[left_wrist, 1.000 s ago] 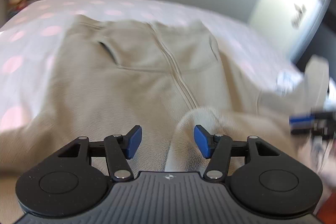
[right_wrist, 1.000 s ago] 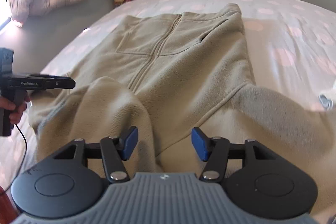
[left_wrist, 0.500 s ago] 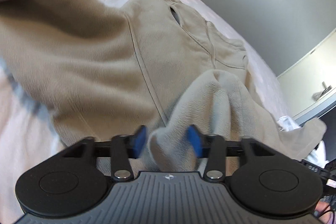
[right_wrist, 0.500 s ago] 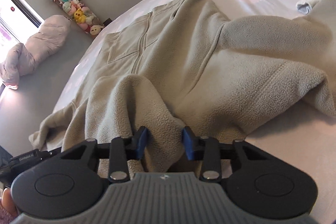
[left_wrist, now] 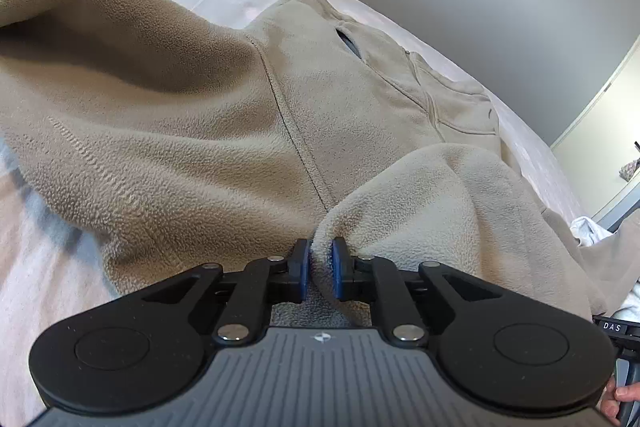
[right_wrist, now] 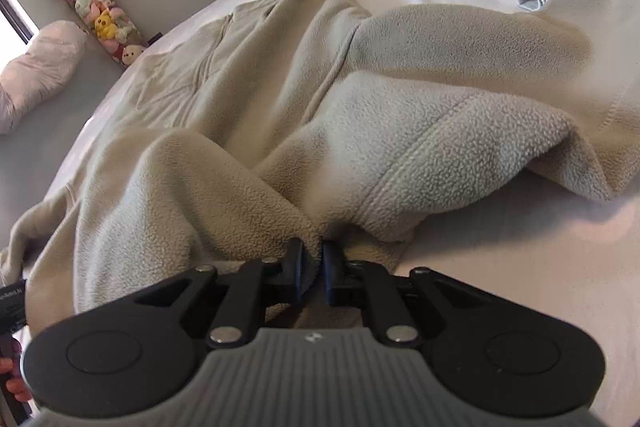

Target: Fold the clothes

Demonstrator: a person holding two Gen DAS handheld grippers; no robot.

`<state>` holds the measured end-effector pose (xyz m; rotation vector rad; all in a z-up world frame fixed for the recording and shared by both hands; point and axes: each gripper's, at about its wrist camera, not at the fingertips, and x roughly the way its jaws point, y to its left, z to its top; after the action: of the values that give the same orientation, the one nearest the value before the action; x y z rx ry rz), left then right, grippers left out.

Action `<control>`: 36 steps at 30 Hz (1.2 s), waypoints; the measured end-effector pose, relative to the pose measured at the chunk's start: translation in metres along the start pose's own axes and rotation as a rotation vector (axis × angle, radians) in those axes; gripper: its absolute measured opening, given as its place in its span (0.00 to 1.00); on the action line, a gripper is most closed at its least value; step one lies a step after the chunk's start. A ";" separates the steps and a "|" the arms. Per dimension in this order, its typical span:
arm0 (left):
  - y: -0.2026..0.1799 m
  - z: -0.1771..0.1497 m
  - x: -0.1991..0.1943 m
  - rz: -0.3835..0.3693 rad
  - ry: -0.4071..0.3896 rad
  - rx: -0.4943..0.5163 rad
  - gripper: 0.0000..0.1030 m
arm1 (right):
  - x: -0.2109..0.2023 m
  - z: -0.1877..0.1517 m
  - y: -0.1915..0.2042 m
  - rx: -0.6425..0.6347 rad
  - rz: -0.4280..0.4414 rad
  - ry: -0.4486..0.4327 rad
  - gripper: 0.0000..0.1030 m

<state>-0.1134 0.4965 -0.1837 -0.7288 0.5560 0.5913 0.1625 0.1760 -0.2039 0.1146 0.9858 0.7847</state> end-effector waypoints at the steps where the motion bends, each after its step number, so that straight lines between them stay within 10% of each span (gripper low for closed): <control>1: 0.001 -0.001 -0.001 -0.004 -0.005 -0.003 0.14 | -0.004 -0.001 0.000 -0.006 0.000 -0.009 0.11; 5: 0.001 -0.002 -0.017 0.005 -0.031 -0.014 0.33 | -0.028 -0.007 0.003 -0.055 -0.004 -0.054 0.35; 12: -0.034 0.001 -0.070 0.053 -0.059 0.151 0.40 | -0.072 -0.018 0.023 -0.227 0.002 -0.117 0.38; 22: -0.107 -0.049 -0.071 0.210 0.018 0.606 0.51 | -0.080 -0.056 0.074 -0.617 -0.047 -0.104 0.66; 28: -0.117 -0.085 -0.041 0.298 0.175 0.791 0.51 | -0.059 -0.068 0.078 -0.682 -0.100 -0.034 0.66; 36: -0.106 -0.094 -0.020 0.341 0.164 0.838 0.51 | -0.033 -0.084 0.090 -0.810 -0.146 -0.006 0.66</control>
<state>-0.0810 0.3569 -0.1822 0.1191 1.0053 0.5464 0.0378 0.1991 -0.1908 -0.6467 0.6014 0.9909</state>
